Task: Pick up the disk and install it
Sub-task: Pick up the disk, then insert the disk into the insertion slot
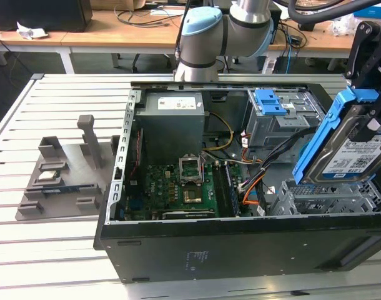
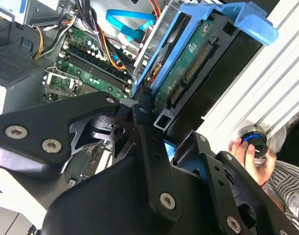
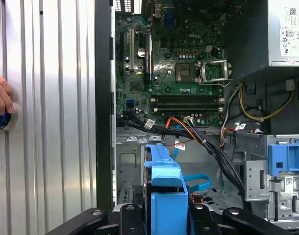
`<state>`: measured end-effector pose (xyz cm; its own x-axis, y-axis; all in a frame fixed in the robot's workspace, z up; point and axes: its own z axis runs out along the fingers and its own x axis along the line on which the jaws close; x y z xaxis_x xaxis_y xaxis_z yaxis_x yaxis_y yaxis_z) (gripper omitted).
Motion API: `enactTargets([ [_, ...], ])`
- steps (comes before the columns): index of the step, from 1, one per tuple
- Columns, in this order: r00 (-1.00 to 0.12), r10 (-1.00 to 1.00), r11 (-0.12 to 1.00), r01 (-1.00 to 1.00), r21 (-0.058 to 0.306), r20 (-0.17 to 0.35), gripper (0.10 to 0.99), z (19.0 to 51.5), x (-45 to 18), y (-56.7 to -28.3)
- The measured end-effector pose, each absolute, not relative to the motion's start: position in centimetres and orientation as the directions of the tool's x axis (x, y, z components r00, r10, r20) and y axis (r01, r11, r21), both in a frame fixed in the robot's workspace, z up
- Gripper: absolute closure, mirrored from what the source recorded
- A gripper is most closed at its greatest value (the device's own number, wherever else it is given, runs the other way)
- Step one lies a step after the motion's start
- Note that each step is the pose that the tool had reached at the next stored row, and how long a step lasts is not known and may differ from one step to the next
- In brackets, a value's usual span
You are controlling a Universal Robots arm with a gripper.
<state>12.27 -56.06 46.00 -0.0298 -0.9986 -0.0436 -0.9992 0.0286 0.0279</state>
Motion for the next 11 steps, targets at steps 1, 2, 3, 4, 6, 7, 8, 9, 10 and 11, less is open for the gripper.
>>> enactTargets([
  [1,-0.030,-0.999,0.029,-0.999,0.028,-0.044,0.718,46.00,12.27,-56.06],
  [2,-0.030,-0.999,0.029,-0.999,0.028,-0.044,0.718,46.00,12.27,-56.06],
  [3,-0.030,-0.999,0.029,-0.999,0.028,-0.044,0.718,46.00,12.27,-56.06],
  [4,-0.030,-0.999,0.029,-0.999,0.028,-0.044,0.718,45.99,12.27,-56.06],
  [6,-0.030,-0.999,0.029,-0.999,0.028,-0.044,0.718,45.99,12.28,-56.06],
  [7,-0.030,-0.999,0.029,-0.999,0.028,-0.044,0.718,45.86,12.28,-56.06],
  [8,-0.030,-0.999,0.029,-0.999,0.028,-0.044,0.718,45.75,12.28,-56.06],
  [9,-0.030,-0.999,0.029,-0.999,0.028,-0.044,0.718,45.68,12.28,-56.06],
  [10,-0.030,-0.999,0.029,-0.999,0.028,-0.044,0.718,45.58,12.28,-56.06],
  [11,-0.030,-0.999,0.029,-0.999,0.028,-0.044,0.718,45.50,12.28,-56.06],
])
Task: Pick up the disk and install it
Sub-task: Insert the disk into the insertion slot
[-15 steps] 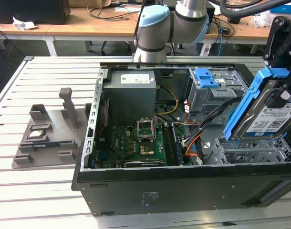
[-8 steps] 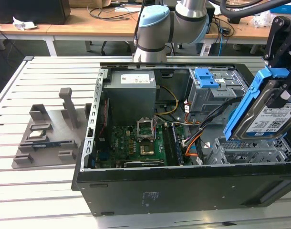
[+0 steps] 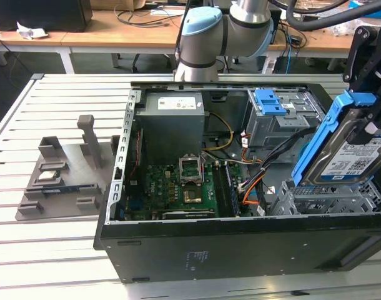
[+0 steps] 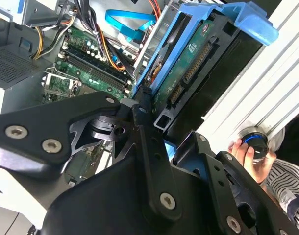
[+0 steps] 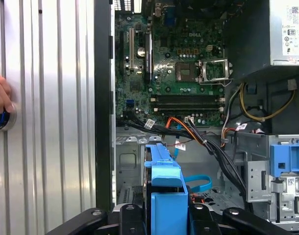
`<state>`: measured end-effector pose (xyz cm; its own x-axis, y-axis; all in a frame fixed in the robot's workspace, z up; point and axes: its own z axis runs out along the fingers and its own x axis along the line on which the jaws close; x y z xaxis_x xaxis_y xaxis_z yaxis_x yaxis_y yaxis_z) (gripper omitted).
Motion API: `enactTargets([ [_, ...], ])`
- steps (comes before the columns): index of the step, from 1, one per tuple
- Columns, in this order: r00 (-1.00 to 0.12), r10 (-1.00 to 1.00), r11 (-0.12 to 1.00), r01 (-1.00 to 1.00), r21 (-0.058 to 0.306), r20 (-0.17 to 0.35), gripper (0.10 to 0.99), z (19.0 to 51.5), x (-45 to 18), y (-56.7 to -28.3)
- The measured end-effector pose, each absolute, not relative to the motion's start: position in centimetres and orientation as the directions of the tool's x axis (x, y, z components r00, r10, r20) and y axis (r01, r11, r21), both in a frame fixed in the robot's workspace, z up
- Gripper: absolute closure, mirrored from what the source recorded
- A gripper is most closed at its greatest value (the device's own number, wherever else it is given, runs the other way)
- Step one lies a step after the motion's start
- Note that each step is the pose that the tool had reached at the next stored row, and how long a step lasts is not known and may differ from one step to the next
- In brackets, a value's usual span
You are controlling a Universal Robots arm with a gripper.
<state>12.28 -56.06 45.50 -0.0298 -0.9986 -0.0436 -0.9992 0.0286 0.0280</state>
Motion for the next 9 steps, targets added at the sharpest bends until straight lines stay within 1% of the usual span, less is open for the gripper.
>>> enactTargets([
  [9,-0.030,-0.999,0.029,-0.999,0.028,-0.033,0.718,43.6,12.5,-55.5],
])
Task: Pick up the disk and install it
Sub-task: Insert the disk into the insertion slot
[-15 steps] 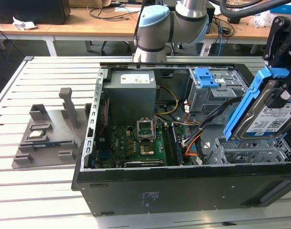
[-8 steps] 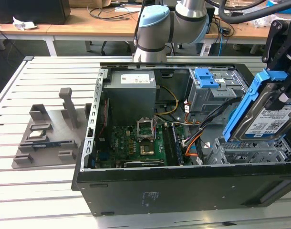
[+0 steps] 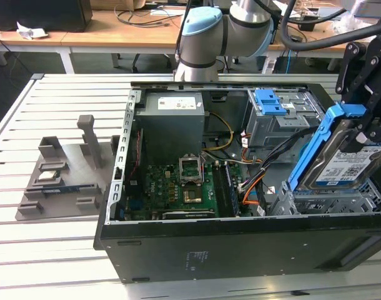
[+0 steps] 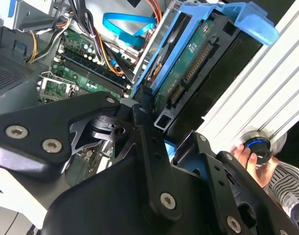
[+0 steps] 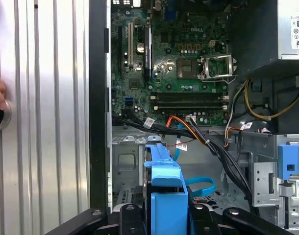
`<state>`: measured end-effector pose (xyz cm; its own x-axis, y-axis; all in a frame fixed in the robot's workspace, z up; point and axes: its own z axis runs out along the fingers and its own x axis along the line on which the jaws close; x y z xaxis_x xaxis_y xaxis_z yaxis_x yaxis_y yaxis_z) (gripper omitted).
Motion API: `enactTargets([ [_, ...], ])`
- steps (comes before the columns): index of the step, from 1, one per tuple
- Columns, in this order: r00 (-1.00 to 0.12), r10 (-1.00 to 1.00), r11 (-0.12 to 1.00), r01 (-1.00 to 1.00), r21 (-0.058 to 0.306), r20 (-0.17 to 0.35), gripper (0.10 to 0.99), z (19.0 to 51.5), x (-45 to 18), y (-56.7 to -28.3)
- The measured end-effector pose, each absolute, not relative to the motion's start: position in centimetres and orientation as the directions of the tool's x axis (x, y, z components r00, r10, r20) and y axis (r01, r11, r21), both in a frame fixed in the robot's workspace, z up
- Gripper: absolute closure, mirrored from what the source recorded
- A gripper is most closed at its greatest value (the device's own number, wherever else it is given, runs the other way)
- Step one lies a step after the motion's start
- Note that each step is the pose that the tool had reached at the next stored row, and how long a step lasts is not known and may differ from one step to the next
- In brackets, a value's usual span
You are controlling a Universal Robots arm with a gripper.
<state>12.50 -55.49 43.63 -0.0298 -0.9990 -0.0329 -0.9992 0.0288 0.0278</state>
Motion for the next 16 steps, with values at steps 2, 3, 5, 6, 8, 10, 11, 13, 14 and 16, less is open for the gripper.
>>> enactTargets([
  [2,-0.030,-0.999,0.029,-0.999,0.028,-0.033,0.718,43.3,12.5,-55.5],
  [3,-0.030,-0.999,0.029,-0.999,0.028,-0.033,0.718,43.1,12.5,-55.5],
  [5,-0.030,-0.999,0.029,-0.999,0.028,-0.033,0.718,42.7,12.4,-55.5],
  [6,-0.030,-0.999,0.029,-0.999,0.028,-0.033,0.718,42.5,12.4,-55.5],
  [8,-0.030,-0.999,0.029,-0.999,0.028,-0.033,0.718,42.3,12.4,-55.5],
  [10,-0.030,-0.999,0.029,-0.999,0.028,-0.033,0.718,42.0,12.4,-55.5],
  [11,-0.030,-0.999,0.029,-0.999,0.028,-0.033,0.718,41.9,12.4,-55.5],
  [13,-0.030,-0.999,0.029,-0.999,0.028,-0.033,0.718,41.6,12.4,-55.5],
  [14,-0.030,-0.999,0.029,-0.999,0.028,-0.033,0.718,41.5,12.4,-55.5],
  [16,-0.030,-0.999,0.029,-0.999,0.028,-0.033,0.718,41.3,12.4,-55.5],
])
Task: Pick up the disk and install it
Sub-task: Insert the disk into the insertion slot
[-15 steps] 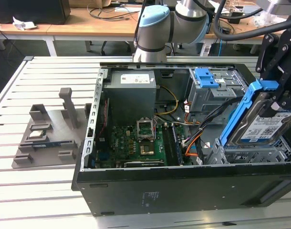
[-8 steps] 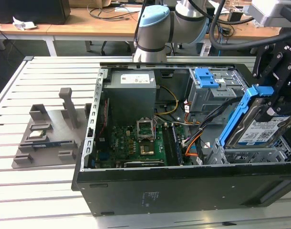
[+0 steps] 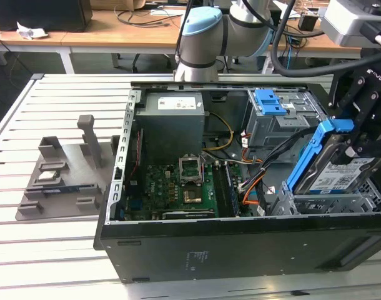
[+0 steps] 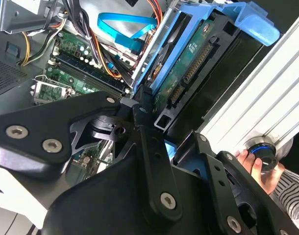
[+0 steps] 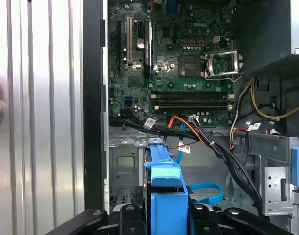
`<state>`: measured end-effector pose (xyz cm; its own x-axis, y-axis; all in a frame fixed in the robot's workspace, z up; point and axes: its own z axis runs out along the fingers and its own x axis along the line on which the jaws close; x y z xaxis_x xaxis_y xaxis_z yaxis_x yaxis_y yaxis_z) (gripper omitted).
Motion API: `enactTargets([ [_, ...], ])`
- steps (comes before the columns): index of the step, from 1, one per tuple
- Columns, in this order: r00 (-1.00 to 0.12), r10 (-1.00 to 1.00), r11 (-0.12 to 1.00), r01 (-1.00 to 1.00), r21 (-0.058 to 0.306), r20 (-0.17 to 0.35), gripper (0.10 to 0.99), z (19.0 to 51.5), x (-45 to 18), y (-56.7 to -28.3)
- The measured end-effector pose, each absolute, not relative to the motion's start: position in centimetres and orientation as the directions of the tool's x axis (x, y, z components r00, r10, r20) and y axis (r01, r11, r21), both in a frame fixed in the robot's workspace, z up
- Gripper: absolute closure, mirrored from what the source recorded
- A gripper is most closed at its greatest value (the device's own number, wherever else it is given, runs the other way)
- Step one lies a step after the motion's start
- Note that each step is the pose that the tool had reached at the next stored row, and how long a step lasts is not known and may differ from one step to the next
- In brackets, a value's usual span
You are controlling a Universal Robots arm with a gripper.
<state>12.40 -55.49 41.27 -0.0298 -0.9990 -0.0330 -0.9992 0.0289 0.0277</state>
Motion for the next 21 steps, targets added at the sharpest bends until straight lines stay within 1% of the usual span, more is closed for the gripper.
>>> enactTargets([
  [18,-0.030,-0.999,0.029,-0.999,0.028,-0.033,0.718,40.51,12.40,-55.49],
  [19,-0.030,-0.999,0.029,-0.999,0.028,-0.033,0.706,40.51,12.40,-55.50],
  [20,-0.030,-0.999,0.029,-0.999,0.028,-0.033,0.643,40.51,12.40,-55.49],
  [21,-0.030,-0.999,0.029,-0.999,0.028,-0.033,0.643,40.50,12.40,-55.49],
])
